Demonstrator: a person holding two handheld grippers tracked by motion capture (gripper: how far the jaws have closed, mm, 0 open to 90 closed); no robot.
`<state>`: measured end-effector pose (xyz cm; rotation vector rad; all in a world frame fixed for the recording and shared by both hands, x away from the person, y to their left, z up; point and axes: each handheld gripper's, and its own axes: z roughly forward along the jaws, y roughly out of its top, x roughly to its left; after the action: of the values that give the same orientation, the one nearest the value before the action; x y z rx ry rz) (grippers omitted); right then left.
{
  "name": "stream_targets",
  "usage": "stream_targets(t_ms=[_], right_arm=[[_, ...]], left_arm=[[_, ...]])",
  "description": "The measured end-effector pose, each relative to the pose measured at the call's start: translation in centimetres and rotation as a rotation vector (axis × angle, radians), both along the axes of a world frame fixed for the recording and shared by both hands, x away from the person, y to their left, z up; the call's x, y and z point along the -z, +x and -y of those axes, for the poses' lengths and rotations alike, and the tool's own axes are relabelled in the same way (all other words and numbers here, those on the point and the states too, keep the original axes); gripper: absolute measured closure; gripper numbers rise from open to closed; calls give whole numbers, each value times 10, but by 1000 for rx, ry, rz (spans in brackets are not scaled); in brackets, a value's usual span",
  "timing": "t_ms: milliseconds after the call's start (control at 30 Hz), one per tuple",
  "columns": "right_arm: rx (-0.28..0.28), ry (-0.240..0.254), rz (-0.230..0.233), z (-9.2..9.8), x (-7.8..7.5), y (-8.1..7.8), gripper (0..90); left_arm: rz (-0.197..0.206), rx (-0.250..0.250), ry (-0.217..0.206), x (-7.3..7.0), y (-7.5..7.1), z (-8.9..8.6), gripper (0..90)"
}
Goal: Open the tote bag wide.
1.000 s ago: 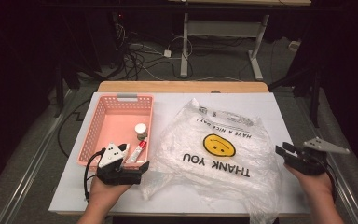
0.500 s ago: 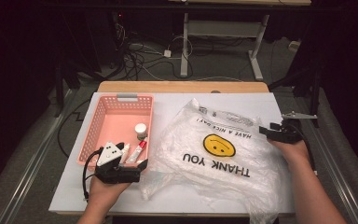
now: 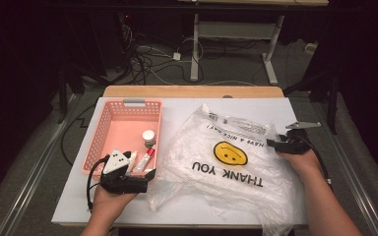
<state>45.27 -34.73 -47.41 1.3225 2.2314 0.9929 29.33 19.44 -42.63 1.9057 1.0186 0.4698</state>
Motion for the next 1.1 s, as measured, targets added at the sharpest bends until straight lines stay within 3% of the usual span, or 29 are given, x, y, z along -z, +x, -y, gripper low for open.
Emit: stream_targets(t_ms=[67,100,167,200,233,300,467,567,933,1100], right_arm=[[-16,-19,8,-2,0,-1,552],[-31,-14,7,-3,0,-1,656],[-38,-16,11,-4,1,-1,764],[-38,-16,11,-4,1,-1,764],[-40,-16,8,-4,0,-1,850],[-39,-6,5,-4,0,0,900],[53,-19,76,5,-8,0,900],[113,-20,90,14,-11,2,900],[249,9,114,49,-16,7,900],[275,-26,109,59,-16,6,900]], left_arm=[[3,-1,0,0,0,0,0],[4,-3,1,0,0,1,0],[4,-4,2,0,1,1,0],[4,-4,2,0,1,1,0],[3,-2,5,0,1,1,0],[2,-1,1,0,1,2,0],[2,3,5,0,2,4,0],[5,-3,6,-1,0,4,0],[-6,11,0,0,1,4,0],[2,16,6,-1,1,4,0]])
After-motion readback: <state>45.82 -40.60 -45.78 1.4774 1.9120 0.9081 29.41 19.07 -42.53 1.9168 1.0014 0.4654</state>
